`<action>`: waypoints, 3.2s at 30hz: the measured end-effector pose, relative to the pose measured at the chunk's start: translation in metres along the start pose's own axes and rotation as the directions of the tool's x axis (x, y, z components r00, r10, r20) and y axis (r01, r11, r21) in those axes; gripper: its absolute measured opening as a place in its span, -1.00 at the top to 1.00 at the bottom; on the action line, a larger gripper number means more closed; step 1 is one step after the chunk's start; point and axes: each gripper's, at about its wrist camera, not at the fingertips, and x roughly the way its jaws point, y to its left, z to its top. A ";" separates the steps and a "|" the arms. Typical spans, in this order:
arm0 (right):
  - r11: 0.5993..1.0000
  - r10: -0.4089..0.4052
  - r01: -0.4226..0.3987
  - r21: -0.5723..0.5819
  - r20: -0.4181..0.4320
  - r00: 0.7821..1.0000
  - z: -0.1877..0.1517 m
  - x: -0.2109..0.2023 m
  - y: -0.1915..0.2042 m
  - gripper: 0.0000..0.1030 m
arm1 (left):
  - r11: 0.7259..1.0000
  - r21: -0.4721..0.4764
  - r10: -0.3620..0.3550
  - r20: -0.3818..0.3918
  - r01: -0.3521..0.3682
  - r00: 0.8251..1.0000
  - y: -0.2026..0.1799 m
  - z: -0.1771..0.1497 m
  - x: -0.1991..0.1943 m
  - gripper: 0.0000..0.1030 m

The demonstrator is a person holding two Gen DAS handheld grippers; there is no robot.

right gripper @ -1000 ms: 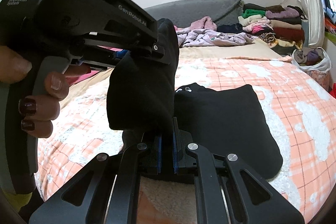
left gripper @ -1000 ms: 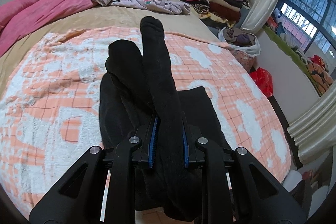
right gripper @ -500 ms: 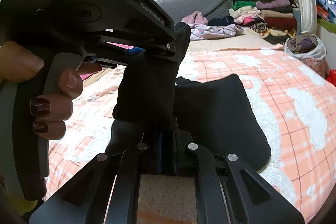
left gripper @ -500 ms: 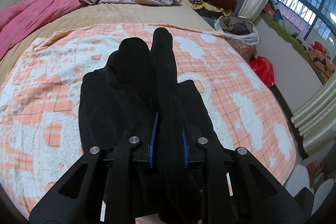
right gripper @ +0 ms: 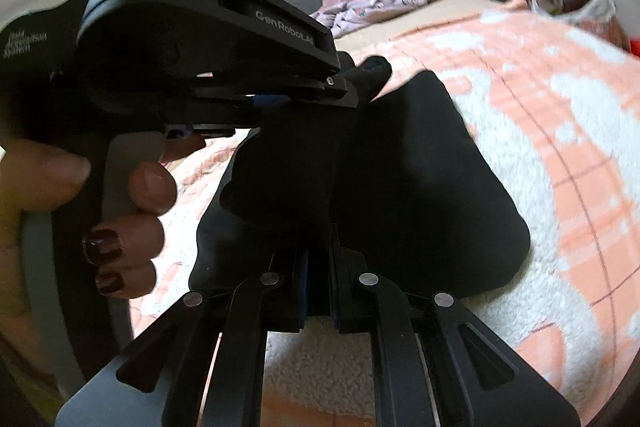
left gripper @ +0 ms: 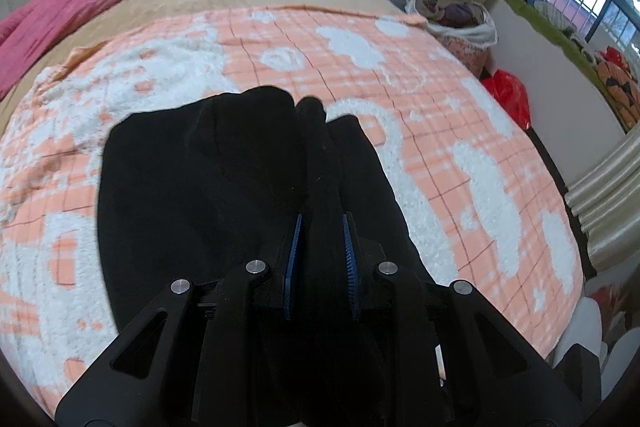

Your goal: Fold small clothes

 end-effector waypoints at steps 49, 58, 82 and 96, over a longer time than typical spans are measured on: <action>0.991 0.051 -0.068 -0.114 -0.143 0.988 0.092 0.066 -0.011 0.54 | 0.983 -0.171 0.092 0.130 -0.070 0.987 0.126 -0.049 -0.027 -0.22; 0.954 -0.030 0.023 -0.297 -0.019 0.999 0.098 0.041 0.004 0.59 | 0.990 -0.139 0.038 0.135 -0.019 0.990 0.110 -0.049 -0.035 -0.28; 1.000 0.013 -0.015 -0.005 -0.183 0.983 0.066 0.029 -0.060 0.47 | 0.997 -0.053 0.063 0.092 -0.058 0.994 0.082 -0.066 -0.032 -0.29; 0.983 -0.173 0.163 -0.090 -0.123 0.977 0.053 0.017 -0.058 -0.15 | 0.997 -0.009 0.072 0.079 -0.072 0.994 0.070 -0.075 -0.030 -0.30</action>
